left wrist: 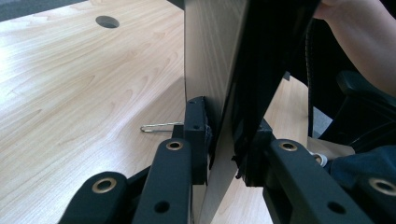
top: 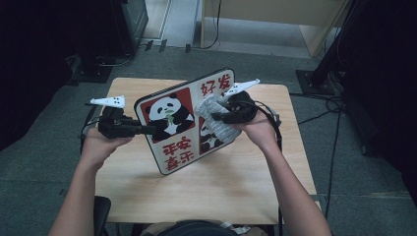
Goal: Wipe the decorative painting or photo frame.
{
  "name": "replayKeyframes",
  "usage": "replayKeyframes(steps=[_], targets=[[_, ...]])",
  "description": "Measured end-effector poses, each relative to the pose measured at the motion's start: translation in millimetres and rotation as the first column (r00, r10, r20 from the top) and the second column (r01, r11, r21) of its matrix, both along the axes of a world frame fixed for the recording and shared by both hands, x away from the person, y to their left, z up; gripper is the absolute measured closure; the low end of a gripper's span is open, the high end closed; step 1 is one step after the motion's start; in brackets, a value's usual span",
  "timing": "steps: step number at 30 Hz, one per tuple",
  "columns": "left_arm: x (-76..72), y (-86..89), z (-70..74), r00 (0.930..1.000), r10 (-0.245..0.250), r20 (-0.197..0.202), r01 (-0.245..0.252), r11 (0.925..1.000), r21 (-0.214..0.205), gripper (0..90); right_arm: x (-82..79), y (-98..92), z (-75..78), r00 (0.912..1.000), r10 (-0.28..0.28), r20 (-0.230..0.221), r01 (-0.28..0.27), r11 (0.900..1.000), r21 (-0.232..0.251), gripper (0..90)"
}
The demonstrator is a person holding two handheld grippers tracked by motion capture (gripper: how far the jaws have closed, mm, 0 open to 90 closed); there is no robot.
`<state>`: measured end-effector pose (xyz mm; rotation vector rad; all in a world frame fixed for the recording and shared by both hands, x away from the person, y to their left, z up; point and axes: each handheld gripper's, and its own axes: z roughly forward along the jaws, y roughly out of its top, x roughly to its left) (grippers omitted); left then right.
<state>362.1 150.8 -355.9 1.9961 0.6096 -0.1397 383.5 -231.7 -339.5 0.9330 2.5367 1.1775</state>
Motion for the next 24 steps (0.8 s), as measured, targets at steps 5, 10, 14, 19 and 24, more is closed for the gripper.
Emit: replayKeyframes(steps=[5,10,14,19,24], targets=[[0.2,0.0,-0.4,1.0000,0.000,-0.001,0.000,1.0000,-0.004,77.0,-1.4,-0.5,-6.1,1.0000,0.002,-0.005,-0.002,1.0000,0.004,68.4],[-0.3,-0.1,0.3,1.0000,-0.004,0.004,0.003,1.0000,0.004,77.0,-2.9,-1.7,-13.2,1.0000,0.003,-0.008,-0.003,0.9998,0.018,68.4],[-0.5,-0.4,0.7,1.0000,-0.005,0.006,0.005,1.0000,0.006,77.1,-4.1,-2.7,-17.2,0.9998,0.006,-0.017,-0.006,0.9997,0.024,68.4],[-0.2,-0.1,0.5,1.0000,-0.005,0.006,0.005,1.0000,0.006,77.0,-5.0,-2.7,-22.1,0.9997,0.011,-0.022,-0.011,0.9998,0.016,68.3],[-0.5,-0.1,0.2,1.0000,-0.004,0.007,0.004,1.0000,0.003,76.9,-6.8,-3.2,-27.4,0.9995,0.012,-0.030,-0.011,0.9997,0.020,68.2]])
